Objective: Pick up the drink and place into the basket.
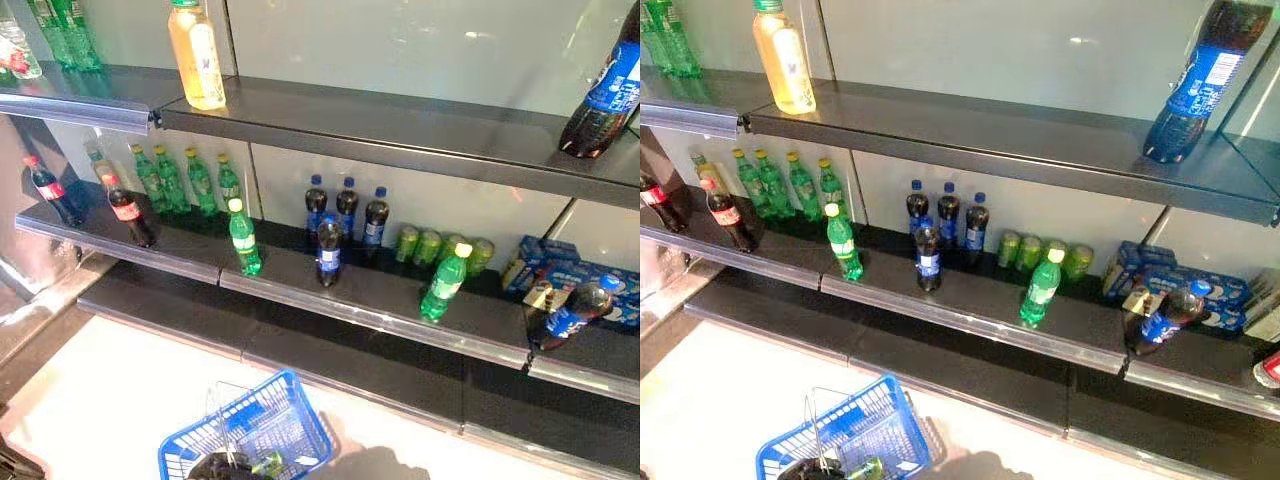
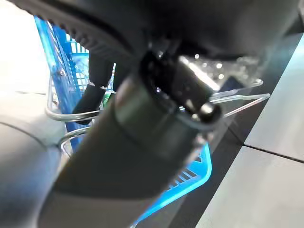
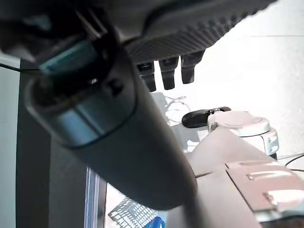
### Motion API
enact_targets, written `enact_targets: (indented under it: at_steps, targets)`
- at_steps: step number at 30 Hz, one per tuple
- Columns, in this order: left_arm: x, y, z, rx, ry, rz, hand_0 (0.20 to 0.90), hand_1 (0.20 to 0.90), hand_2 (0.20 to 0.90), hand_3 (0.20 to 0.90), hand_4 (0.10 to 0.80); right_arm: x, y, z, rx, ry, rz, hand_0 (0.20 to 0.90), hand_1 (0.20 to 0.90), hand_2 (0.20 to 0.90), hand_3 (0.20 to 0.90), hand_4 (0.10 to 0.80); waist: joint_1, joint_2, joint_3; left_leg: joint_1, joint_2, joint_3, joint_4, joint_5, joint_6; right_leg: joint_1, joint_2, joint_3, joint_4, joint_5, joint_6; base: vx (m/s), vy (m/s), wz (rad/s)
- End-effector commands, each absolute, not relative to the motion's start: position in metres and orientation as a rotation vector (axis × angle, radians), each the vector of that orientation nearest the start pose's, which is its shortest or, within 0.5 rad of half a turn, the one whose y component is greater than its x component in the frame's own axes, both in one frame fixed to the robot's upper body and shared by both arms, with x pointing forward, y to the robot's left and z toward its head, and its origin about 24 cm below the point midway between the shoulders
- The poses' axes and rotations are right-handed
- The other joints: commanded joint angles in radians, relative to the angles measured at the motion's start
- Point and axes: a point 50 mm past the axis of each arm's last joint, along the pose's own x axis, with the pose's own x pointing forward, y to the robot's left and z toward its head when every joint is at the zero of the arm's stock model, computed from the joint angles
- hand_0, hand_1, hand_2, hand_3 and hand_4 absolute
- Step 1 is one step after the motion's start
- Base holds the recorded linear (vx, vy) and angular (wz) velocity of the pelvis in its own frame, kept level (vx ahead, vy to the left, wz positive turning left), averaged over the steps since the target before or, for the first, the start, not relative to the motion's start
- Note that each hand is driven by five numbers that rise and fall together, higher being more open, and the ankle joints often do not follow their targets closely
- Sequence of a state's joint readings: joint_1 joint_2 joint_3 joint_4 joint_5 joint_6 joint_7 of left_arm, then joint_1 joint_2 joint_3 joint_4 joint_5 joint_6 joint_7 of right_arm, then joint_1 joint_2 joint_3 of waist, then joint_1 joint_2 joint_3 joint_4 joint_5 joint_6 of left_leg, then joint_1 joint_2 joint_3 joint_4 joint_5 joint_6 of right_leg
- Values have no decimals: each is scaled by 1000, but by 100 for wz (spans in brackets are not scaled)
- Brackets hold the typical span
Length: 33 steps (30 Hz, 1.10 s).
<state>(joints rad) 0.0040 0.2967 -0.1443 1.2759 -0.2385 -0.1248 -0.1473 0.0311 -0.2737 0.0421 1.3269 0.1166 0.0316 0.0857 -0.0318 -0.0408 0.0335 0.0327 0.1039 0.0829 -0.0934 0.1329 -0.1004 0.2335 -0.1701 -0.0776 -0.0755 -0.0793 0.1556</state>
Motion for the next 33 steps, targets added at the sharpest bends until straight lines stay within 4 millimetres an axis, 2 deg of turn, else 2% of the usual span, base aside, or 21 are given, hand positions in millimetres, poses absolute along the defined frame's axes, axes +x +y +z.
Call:
enact_targets:
  at_steps: [1,28,33]
  targets:
    - [136,235,-143,83,959,-53,300,300,300,200,100,73,-260,-160,-93,1303,-193,900,900,900,900,800,57,28,38,126,-102,2,6,-166,96,-103,54,-80,10,118,-51,0,0,0]
    - [136,235,-143,69,958,-65,300,300,300,200,100,71,-258,-161,-87,1311,-195,900,900,900,900,800,47,34,43,123,-101,9,6,-163,96,-109,59,-72,11,121,-52,0,0,0]
    - [132,232,-144,76,960,-92,300,300,300,200,100,70,-262,-159,-78,1297,-233,900,900,900,900,800,30,36,54,121,-107,14,6,-166,100,-118,61,-49,7,130,-50,12,48,-1]
